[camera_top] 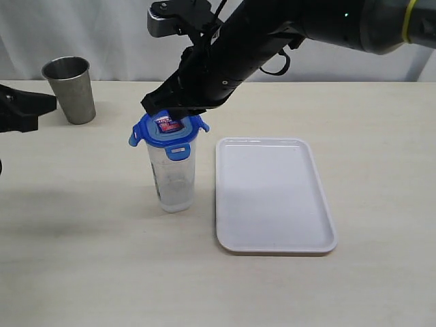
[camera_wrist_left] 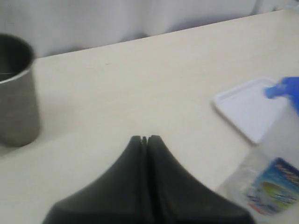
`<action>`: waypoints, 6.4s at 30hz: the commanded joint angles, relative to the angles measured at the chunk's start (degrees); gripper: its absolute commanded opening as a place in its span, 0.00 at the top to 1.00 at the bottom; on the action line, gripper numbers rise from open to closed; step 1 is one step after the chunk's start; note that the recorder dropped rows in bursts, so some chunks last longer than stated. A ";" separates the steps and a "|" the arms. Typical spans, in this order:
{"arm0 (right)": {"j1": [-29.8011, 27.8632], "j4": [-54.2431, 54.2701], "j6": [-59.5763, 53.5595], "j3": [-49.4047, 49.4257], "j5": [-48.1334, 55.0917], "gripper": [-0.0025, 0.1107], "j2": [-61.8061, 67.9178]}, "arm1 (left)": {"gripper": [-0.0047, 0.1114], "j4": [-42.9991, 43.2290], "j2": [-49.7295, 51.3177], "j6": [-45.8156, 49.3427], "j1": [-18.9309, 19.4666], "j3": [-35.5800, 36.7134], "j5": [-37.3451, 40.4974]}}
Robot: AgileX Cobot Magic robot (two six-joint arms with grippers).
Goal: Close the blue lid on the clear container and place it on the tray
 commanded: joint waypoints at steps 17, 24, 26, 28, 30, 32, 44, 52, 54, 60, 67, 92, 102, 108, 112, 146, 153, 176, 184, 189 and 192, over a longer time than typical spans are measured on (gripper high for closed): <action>-0.34 -0.21 -3.43 0.14 -1.18 0.94 -3.64 | 0.96 4.28 -1.44 -15.38 -10.43 -24.18 -48.81; -0.34 -0.21 -4.34 0.14 -2.35 0.94 -3.64 | 0.96 24.48 -1.97 -46.47 -10.43 -24.49 -79.84; -0.34 -0.21 -4.63 0.14 -2.24 0.94 -3.64 | 0.96 27.38 -2.69 -62.59 -10.23 -22.86 -79.89; -0.34 -0.21 -5.34 0.14 -2.14 0.94 -3.64 | 0.96 39.00 -3.52 -81.11 -8.92 -20.66 -70.50; -0.34 -0.21 -5.83 0.14 -2.01 0.94 -3.64 | 0.96 61.20 -3.55 -104.24 -8.73 -19.20 -66.16; -0.34 -0.21 -6.26 0.14 -2.15 0.94 -3.76 | 0.96 94.70 -3.55 -130.77 -9.41 -17.18 -67.90; -0.34 -0.31 -6.89 0.14 -2.37 0.94 -5.02 | 0.96 144.79 -3.16 -153.73 -7.03 2.48 -98.72; -0.34 -0.72 -6.89 0.14 -0.07 0.94 -5.15 | 0.96 153.83 -3.16 -143.44 -7.03 13.31 -99.85; -0.34 -0.85 -6.89 0.14 0.05 0.94 -5.15 | 0.93 157.73 -3.16 -143.33 -7.03 14.44 -97.23; -0.34 -1.31 -5.72 0.14 0.35 0.94 -5.15 | 0.50 162.23 -3.16 -144.80 -7.03 15.02 -92.54; -0.34 -1.41 -4.65 0.14 1.54 0.94 -5.15 | 0.21 170.44 2.25 -148.28 -7.03 15.05 -99.98; -7.91 -1.71 0.60 0.14 4.69 0.94 -5.15 | 0.21 163.65 27.80 -127.94 -16.43 4.92 -113.88; -14.51 2.84 0.76 0.14 5.98 0.89 -5.15 | 0.21 159.19 27.89 -124.59 -20.46 4.66 -113.88; -14.88 4.34 0.64 0.24 6.95 0.77 -5.04 | 0.21 154.41 29.57 -124.59 -21.63 4.55 -113.88; -14.88 5.36 0.47 0.24 7.10 0.72 -4.82 | 0.21 157.71 31.38 -125.05 -22.41 1.68 -113.88; -14.88 13.95 -2.58 0.24 10.11 0.72 -1.42 | 0.53 147.78 36.46 -124.71 -28.30 -5.29 -113.74; -14.88 18.34 -5.44 0.24 11.57 0.72 -1.42 | 0.96 147.60 36.35 -131.01 -28.30 -5.29 -112.80; -14.88 31.26 -15.09 0.12 11.16 0.72 6.49 | 0.96 151.03 36.35 -132.44 -27.61 -5.29 -113.88; -14.88 31.48 -15.21 0.12 11.66 0.72 7.41 | 0.96 150.78 36.35 -132.44 -27.61 -5.29 -113.88; -14.88 31.48 -15.87 0.12 12.81 0.70 7.45 | 0.96 150.93 36.35 -132.44 -27.61 -5.56 -113.88; -14.88 31.48 -15.77 0.12 13.05 0.59 7.45 | 0.96 150.93 36.35 -132.44 -27.61 -5.56 -113.88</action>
